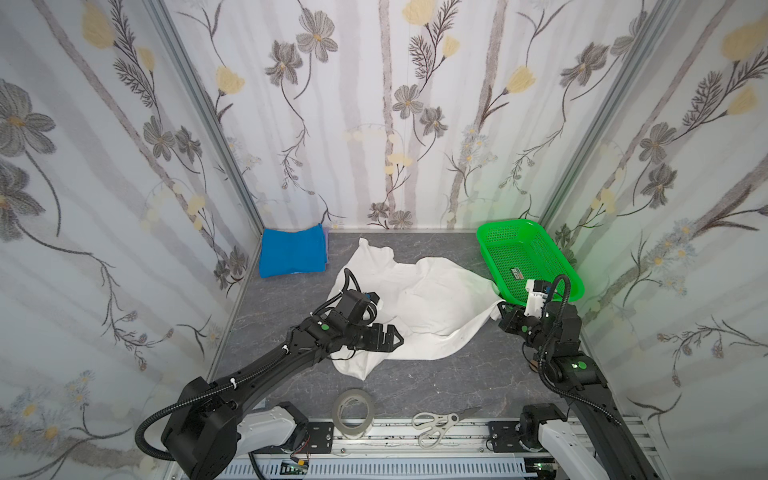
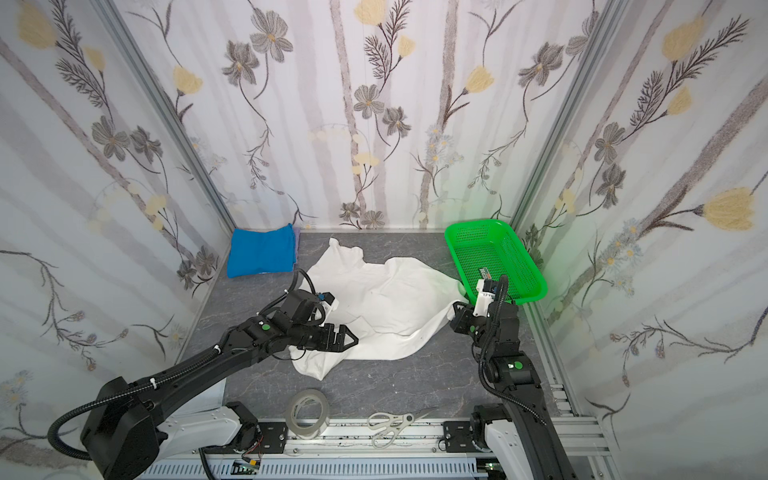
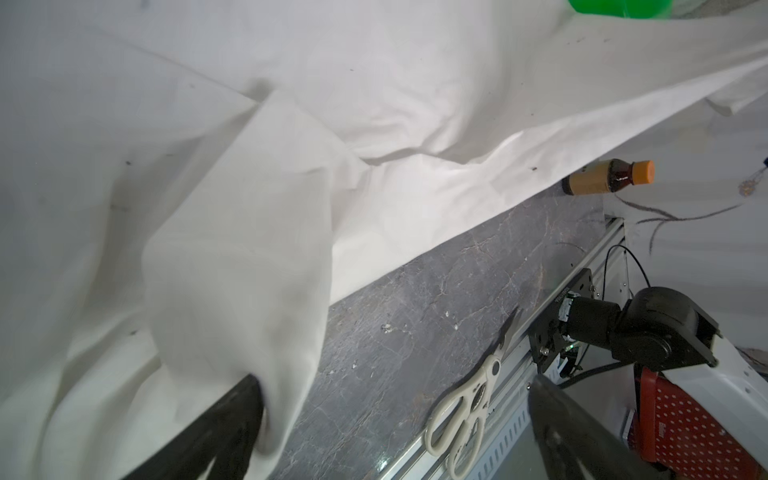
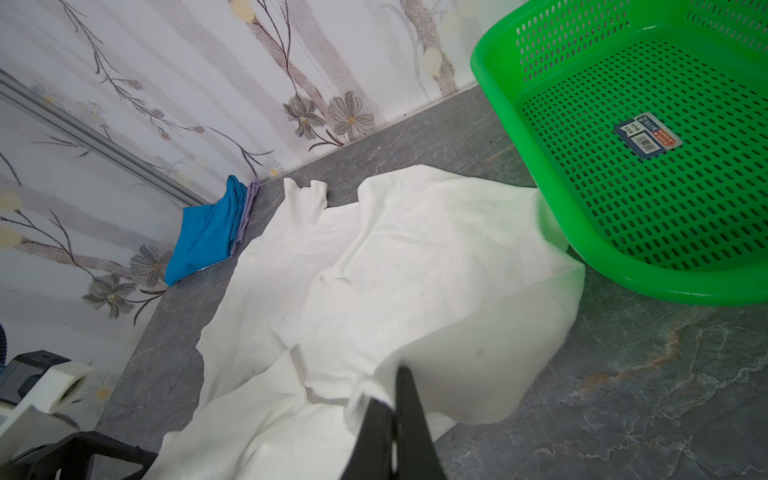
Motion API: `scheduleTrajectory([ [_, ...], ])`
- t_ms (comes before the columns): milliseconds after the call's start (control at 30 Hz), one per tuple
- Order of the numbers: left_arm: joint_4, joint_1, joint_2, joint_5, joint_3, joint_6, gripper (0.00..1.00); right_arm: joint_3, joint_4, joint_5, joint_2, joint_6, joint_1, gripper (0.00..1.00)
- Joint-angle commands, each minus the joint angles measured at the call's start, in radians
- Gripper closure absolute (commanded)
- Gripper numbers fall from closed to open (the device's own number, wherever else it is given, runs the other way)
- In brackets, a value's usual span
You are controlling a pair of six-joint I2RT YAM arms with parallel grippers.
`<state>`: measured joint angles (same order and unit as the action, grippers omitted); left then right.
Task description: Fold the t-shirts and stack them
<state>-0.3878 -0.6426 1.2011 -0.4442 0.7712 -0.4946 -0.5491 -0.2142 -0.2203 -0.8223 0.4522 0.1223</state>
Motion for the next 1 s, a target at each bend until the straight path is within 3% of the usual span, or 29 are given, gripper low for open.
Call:
scheduleTrajectory([
  [0,0.023,0.038,0.021,-0.031,-0.008,0.008,0.02,-0.003,0.027,-0.011,0.001,0.008,0.001,1.0],
  [67,0.043,0.034,0.053,-0.095,0.001,0.016,0.02,-0.009,0.025,-0.012,-0.001,0.006,0.0,1.0],
  [200,0.054,0.036,0.055,-0.088,0.0,0.013,0.01,-0.012,0.027,-0.008,-0.001,0.006,0.0,1.0],
  [300,0.006,0.05,0.055,-0.001,0.015,-0.008,0.01,-0.015,0.025,-0.012,-0.01,0.004,0.001,1.0],
  [433,-0.111,0.142,0.074,0.078,-0.027,-0.116,0.02,-0.027,0.022,-0.014,-0.021,-0.001,0.0,1.0],
  [567,-0.136,0.177,0.008,0.072,-0.115,-0.192,0.14,-0.032,0.028,-0.016,-0.031,-0.004,0.0,1.0],
  [667,-0.048,0.178,-0.028,0.011,-0.165,-0.253,0.36,-0.03,0.044,-0.023,-0.043,-0.002,0.002,1.0],
  [733,-0.025,0.177,-0.032,0.01,-0.179,-0.281,0.44,-0.028,0.054,-0.028,-0.049,0.004,0.005,1.0],
  [967,0.057,0.18,-0.017,0.042,-0.228,-0.307,0.45,-0.025,0.038,-0.014,-0.037,-0.001,0.012,1.0],
])
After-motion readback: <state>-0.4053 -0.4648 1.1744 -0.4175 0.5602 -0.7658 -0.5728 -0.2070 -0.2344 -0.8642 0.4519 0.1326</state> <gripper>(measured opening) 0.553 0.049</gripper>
